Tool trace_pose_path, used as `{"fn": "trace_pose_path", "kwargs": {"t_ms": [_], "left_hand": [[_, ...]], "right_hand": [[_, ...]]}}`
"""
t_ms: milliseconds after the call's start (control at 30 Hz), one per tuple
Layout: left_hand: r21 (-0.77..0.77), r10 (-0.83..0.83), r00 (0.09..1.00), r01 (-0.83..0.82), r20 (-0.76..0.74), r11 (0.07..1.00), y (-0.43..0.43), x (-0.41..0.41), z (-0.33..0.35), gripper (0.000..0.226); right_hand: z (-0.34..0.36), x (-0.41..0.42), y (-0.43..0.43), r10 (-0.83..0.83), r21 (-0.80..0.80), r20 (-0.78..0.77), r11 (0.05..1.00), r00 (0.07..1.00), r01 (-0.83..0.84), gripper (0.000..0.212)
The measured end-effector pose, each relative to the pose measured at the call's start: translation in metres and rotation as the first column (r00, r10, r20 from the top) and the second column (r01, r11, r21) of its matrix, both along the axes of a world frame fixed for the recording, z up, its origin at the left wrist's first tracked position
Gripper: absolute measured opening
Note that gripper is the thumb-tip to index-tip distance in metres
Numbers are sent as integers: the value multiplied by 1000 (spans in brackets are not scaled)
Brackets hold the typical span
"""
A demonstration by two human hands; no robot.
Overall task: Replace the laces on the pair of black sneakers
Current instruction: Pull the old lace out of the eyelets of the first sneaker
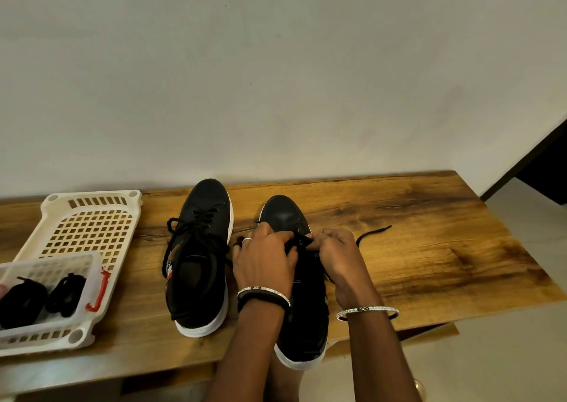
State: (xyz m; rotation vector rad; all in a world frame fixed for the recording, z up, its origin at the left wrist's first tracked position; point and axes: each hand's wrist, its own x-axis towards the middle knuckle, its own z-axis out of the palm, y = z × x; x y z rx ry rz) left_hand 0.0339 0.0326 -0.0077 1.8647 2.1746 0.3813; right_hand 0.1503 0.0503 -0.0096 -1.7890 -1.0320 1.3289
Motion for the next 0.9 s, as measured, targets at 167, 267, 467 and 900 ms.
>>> {"fn": "trace_pose_path", "kwargs": {"t_ms": [167,267,467,900], "left_hand": [[-7,-7,999,6,-41,1000,2,1,0,27],[-11,20,1000,-20,-12,1000,4,0,-1,16],[163,110,905,-192,410,968,6,-3,-12,11],[220,99,972,-146,212,965,1,-7,0,20]], "right_hand": [[0,1,0,-1,-7,-3,1000,1000,1,27],[1,-1,-2,28,-23,-16,999,999,-28,25],[-3,-3,0,-21,-23,-24,1000,1000,20,22],[1,-6,-2,-21,49,96,999,995,16,18]]}}
